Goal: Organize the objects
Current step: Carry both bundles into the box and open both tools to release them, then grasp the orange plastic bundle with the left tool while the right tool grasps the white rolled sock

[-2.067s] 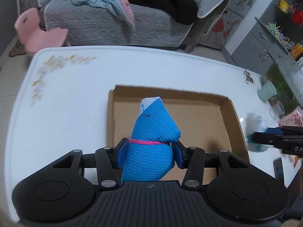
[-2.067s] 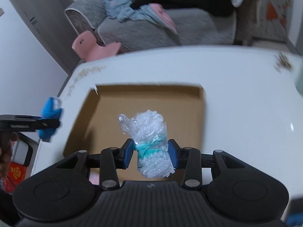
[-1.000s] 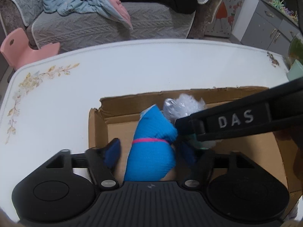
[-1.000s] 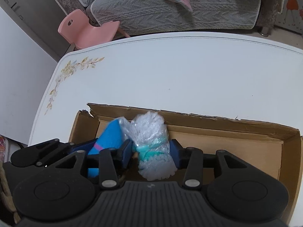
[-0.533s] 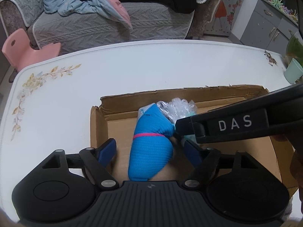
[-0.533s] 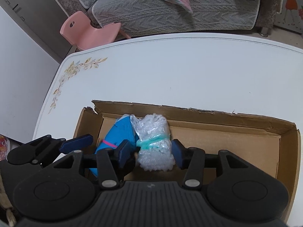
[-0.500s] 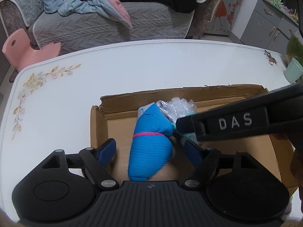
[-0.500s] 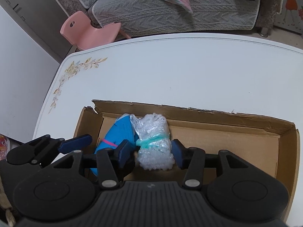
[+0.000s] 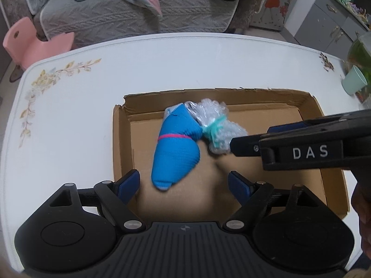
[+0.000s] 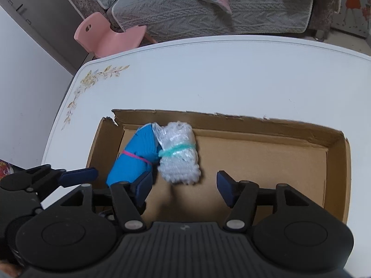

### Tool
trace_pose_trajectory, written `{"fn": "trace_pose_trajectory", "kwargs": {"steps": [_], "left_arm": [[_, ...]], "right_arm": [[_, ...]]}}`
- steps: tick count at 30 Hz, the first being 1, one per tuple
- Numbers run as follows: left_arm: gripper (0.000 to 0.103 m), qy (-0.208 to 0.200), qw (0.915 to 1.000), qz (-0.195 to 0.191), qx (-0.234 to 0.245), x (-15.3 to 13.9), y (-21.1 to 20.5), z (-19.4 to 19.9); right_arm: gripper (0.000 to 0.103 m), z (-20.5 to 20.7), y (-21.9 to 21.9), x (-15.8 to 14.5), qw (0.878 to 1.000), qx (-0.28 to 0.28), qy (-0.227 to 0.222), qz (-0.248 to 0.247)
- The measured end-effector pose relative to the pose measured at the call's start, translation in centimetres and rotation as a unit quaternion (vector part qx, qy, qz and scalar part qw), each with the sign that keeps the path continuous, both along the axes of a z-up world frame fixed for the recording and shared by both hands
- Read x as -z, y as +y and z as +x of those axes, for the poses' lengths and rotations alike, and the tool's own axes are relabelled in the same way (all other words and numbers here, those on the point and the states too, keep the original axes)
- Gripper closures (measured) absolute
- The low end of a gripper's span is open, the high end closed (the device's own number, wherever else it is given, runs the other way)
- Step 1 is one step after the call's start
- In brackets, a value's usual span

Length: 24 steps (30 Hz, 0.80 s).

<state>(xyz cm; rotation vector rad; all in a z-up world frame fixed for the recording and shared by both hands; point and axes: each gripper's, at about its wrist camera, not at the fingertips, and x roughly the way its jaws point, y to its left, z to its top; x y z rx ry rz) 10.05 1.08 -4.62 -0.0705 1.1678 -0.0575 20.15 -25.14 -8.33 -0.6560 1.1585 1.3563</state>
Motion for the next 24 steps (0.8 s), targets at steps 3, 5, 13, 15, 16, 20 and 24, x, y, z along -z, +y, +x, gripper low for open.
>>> {"fn": "trace_pose_trajectory", "kwargs": {"steps": [3, 5, 13, 15, 16, 20, 24], "left_arm": [[0.015, 0.002, 1.0000, 0.002, 0.005, -0.9, -0.3, -0.8], [0.015, 0.002, 0.9999, 0.004, 0.014, -1.6, -0.7, -1.5], [0.012, 0.010, 0.9991, 0.002, 0.041, -3.5, -1.7, -5.7], [0.011, 0.011, 0.9991, -0.005, 0.041, -3.7, -1.9, -6.7], [0.011, 0.013, 0.9991, -0.007, 0.039, -3.7, -1.9, -7.2], [0.010, 0.026, 0.9991, 0.000, 0.035, -3.7, -1.8, -9.8], [0.007, 0.049, 0.9982, 0.008, 0.033, -2.9, -1.0, -12.9]], "right_arm": [[0.043, 0.2, -0.7, -0.5, 1.000, 0.002, 0.001, 0.003], [0.042, 0.2, -1.3, -1.0, 1.000, 0.000, 0.001, 0.007], [0.034, 0.8, -6.0, -3.2, 1.000, -0.011, 0.000, 0.021], [0.033, 1.2, -7.7, -3.8, 1.000, -0.014, -0.001, 0.025], [0.032, 1.4, -8.5, -4.0, 1.000, -0.016, 0.000, 0.025], [0.027, 2.2, -11.9, -4.3, 1.000, -0.012, -0.009, 0.022], [0.021, 3.1, -16.2, -4.0, 1.000, -0.016, -0.023, 0.010]]}}
